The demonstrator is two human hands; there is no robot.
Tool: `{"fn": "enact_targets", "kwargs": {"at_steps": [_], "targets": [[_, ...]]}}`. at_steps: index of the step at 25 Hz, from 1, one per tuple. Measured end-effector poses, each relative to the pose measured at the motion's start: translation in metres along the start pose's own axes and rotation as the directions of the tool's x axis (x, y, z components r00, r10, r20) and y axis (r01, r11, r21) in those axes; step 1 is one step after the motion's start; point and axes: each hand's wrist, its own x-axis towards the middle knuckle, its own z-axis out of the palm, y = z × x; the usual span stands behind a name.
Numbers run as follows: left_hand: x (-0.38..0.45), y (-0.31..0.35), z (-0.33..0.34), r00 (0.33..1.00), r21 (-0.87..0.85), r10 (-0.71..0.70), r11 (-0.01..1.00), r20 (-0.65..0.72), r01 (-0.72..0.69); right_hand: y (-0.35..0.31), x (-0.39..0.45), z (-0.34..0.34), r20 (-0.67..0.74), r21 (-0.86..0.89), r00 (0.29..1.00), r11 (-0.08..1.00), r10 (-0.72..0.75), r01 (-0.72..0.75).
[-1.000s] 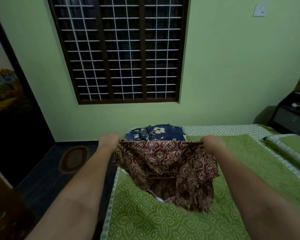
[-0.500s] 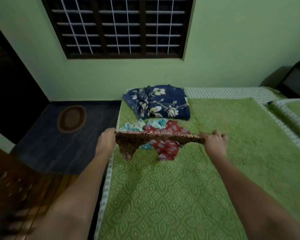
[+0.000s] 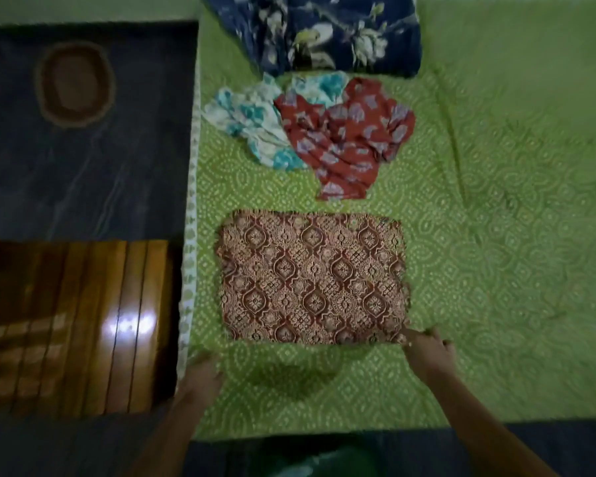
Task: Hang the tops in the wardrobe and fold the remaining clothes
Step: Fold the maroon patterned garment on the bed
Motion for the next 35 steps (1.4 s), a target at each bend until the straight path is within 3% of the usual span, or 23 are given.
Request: {"fn": "enact_targets", "kwargs": {"at_steps": [3,7,9,13,17,20,23,26,28,30,33,35], "targets": [[0.032,0.005,-0.003,0.991,-0.215,-0.126,0.970,-0.056,0.111,-0.012,0.043,0.013,-0.027,0.243,0.995,0.966,0.100,-0.090],[0.097,0.040,-0.038,0.952,-0.351,-0.213,0.928,-0.219,0.127,-0.027,0.119,0.001,-0.093,0.529,0.960,0.830,0.265,-0.178],[0.132,0.066,-0.061,0.940,-0.478,-0.254,0.870,-0.227,0.120,-0.036,0.155,-0.014,-0.039,0.580,0.935,0.769,0.353,-0.267],[0.194,0.117,-0.101,0.853,-0.689,-0.440,0.711,-0.280,0.141,-0.045,0.226,-0.044,0.099,0.702,0.864,0.580,0.494,-0.412],[0.236,0.148,-0.132,0.896,-0.652,-0.303,0.758,-0.324,0.021,-0.045,0.250,-0.061,0.098,0.894,0.898,0.359,0.428,-0.268],[0.229,0.141,-0.147,0.910,-0.540,-0.245,0.841,-0.335,0.028,-0.043,0.238,-0.077,0.052,0.889,0.956,0.422,0.290,-0.176],[0.201,0.134,-0.171,0.916,-0.270,-0.124,0.963,-0.381,0.018,-0.036,0.211,-0.099,-0.004,0.880,0.971,0.462,0.240,-0.111],[0.165,0.143,-0.204,0.927,-0.124,-0.054,0.992,-0.372,0.007,-0.027,0.180,-0.141,-0.085,0.635,0.982,0.769,0.167,-0.076],[0.144,0.157,-0.230,0.926,-0.078,-0.039,0.997,-0.375,0.010,-0.025,0.156,-0.175,-0.152,0.481,0.977,0.875,0.149,-0.058],[0.122,0.169,-0.255,0.934,-0.142,-0.045,0.990,-0.355,-0.006,-0.023,0.129,-0.204,-0.244,0.441,0.949,0.895,0.201,-0.076],[0.088,0.183,-0.281,0.929,-0.322,-0.091,0.946,-0.359,-0.032,-0.016,0.096,-0.229,-0.315,0.528,0.902,0.844,0.297,-0.093],[0.066,0.196,-0.299,0.926,-0.597,-0.130,0.793,-0.355,-0.118,-0.015,0.074,-0.254,-0.262,0.563,0.920,0.821,0.291,-0.099]]}}
